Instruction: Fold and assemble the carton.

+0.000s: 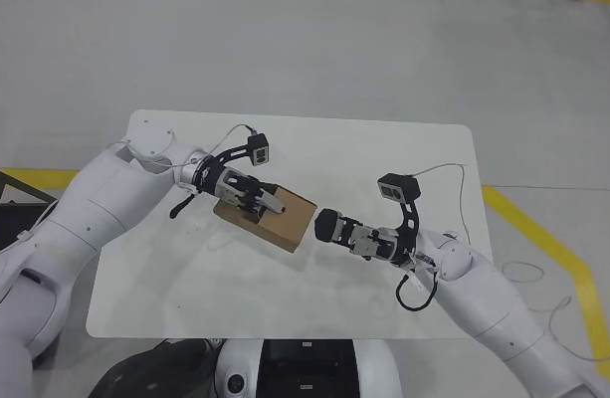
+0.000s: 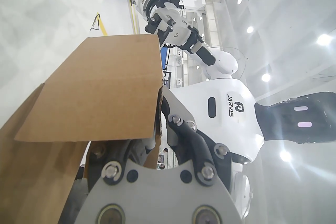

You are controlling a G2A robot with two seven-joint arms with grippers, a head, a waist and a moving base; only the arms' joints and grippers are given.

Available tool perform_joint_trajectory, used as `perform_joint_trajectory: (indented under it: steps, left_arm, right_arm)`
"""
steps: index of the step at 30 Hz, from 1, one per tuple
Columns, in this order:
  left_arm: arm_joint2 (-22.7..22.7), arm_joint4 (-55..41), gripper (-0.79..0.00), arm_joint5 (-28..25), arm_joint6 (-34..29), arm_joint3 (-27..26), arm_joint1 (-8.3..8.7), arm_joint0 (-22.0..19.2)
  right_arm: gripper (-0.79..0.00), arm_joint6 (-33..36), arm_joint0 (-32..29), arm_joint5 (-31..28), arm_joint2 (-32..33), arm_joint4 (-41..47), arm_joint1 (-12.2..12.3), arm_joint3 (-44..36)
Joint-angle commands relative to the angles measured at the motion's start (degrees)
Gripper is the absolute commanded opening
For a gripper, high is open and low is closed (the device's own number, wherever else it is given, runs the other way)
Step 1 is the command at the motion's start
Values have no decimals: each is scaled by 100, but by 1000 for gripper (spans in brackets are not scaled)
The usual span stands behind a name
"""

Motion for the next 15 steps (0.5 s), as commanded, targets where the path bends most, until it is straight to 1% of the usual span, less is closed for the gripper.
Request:
perform_joint_trajectory:
  steps: [1,6,8,10,12,15]
  left_arm:
    - [1,0,-785,0,0,0,0,0]
    - [1,0,-785,0,0,0,0,0]
    - [-20,-14,-785,8,117,-78,-3,60]
    - [-87,74,-785,54,93,-162,11,108]
    - [-178,72,-785,82,0,-149,31,153]
    - [-241,84,-785,-26,0,-201,78,212]
  right_arm:
    - [0,0,0,0,0,0,0,0]
    - [0,0,0,0,0,0,0,0]
    - [0,-165,-54,170,32,-116,-7,-88]
    - [0,-233,-109,263,57,-201,-11,-172]
    - [0,-233,-175,283,80,-171,-13,-226]
    - [0,-116,-284,290,120,59,-4,-264]
